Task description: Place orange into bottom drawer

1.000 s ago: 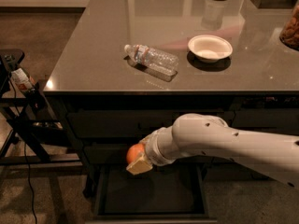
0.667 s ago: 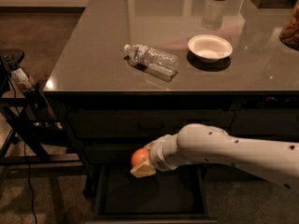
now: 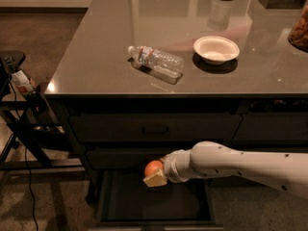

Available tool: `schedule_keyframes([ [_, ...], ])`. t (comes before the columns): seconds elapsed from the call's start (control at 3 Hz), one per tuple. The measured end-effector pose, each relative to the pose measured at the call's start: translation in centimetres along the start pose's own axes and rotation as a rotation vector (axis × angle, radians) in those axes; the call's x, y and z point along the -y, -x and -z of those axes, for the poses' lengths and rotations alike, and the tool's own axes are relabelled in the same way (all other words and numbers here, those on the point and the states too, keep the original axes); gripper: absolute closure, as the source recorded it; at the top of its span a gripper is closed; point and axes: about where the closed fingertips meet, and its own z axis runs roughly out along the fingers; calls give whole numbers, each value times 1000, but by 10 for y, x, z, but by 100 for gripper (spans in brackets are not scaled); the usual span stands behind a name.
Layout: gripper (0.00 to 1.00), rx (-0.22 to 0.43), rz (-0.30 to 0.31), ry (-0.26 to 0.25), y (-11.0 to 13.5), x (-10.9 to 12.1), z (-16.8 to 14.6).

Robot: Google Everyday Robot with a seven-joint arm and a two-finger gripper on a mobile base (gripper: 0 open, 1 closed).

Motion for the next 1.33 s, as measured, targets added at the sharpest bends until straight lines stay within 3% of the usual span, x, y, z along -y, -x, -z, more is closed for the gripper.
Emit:
schedule_keyframes([
  [0.33, 100, 0, 0, 0, 0, 0, 0],
  [1.33, 100, -24, -234, 4, -99, 33, -66],
])
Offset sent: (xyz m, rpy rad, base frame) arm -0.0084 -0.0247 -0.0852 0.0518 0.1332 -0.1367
